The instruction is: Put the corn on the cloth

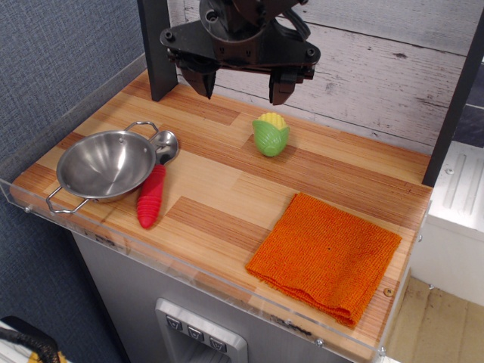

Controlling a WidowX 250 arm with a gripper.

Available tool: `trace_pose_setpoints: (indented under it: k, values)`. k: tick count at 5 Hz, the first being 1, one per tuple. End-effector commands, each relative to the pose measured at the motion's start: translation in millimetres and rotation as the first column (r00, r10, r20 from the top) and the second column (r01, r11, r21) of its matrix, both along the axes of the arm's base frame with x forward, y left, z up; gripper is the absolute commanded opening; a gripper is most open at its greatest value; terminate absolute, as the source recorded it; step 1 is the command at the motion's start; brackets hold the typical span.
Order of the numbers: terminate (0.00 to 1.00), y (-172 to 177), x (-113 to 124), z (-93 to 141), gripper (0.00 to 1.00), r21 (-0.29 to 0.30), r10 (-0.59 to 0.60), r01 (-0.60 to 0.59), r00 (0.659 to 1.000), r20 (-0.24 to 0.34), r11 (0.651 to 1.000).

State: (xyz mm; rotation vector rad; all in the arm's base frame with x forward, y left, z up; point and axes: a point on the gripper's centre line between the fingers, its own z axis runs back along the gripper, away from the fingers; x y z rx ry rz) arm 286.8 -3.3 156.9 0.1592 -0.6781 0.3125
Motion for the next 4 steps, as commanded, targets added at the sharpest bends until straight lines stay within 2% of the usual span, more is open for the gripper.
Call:
trace_pose_setpoints:
  k: [1,2,3,4]
  values:
    - [0.0,0,0,0,1.0,0.0,0.0,0.0,1.0,0.0,1.0]
    - [0.0,2,11,6,1.0,0.002,0.064,-0.064,0.998,0.011,0.998]
    - [0.0,8,19,12,1.0,-0.032,0.219,-0.218,0.976,0.009,0.975]
    - [0.0,10,27,15,1.0,-0.06,0.294,-0.293,0.956,0.003,0.954]
